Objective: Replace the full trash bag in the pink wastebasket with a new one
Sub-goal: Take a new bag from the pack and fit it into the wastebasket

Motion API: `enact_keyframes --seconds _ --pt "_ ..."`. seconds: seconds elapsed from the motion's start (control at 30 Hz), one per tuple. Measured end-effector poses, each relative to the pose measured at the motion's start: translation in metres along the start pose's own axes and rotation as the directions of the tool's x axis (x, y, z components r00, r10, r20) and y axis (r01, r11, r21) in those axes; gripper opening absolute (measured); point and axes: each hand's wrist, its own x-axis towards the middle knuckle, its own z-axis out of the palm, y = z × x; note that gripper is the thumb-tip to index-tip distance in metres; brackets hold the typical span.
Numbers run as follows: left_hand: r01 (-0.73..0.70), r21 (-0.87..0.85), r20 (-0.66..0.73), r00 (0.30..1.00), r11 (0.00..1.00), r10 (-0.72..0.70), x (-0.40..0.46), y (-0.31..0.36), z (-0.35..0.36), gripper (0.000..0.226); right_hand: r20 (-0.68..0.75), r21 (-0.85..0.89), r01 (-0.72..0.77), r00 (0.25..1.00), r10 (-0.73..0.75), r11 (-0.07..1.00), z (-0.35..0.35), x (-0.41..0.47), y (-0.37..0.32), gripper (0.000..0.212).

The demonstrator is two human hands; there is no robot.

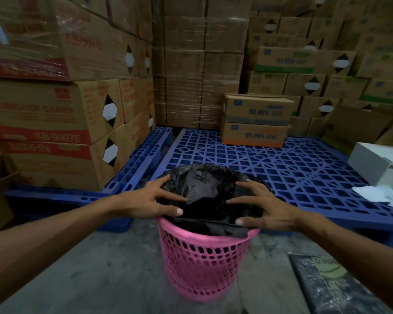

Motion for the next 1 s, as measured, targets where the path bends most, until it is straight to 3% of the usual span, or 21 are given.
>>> enact_keyframes --seconds 0.2,0.33,0.43,0.6,0.7,0.87,0.97,1.0 --pt "-0.107 -0.074 -0.058 0.993 0.992 0.102 -0.028 0.004 0.022 0.046 -0.075 0.197 0.059 0.996 -0.045 0.979 0.006 -0.028 -0.007 0.038" --pt "-0.128 -0.184 -0.184 0.978 0.975 0.093 -0.031 0.006 0.028 0.028 -0.121 0.329 0.064 0.992 -0.025 0.942 0.008 -0.032 -0.007 0.022" --pt "-0.163 -0.275 -0.170 0.978 0.948 0.119 -0.032 0.006 0.030 0.020 -0.099 0.440 0.065 0.995 -0.024 0.896 0.007 -0.033 -0.008 0.018" --pt "-0.202 -0.230 -0.086 0.979 0.952 0.187 -0.037 0.004 0.042 0.017 0.086 0.383 -0.009 0.996 -0.027 0.924 0.005 -0.037 -0.009 0.020" --pt "-0.228 -0.151 -0.103 0.971 0.962 0.214 -0.037 -0.003 0.047 0.016 0.068 0.262 0.035 0.996 -0.055 0.964 0.009 -0.040 -0.007 0.014" --pt "-0.317 0.024 -0.097 0.943 0.948 0.318 -0.035 -0.029 0.050 0.027 0.023 0.004 0.141 0.990 -0.141 0.990 0.021 -0.044 0.011 0.024" --pt "-0.252 -0.026 -0.167 0.955 0.967 0.244 -0.037 -0.026 0.041 0.011 -0.046 0.177 0.088 0.996 -0.081 0.980 0.012 -0.046 0.014 0.024" --pt "-0.245 -0.089 -0.246 0.945 0.966 0.217 -0.036 -0.023 0.035 0.017 -0.112 0.199 0.093 0.991 -0.071 0.976 0.007 -0.046 0.015 0.023"
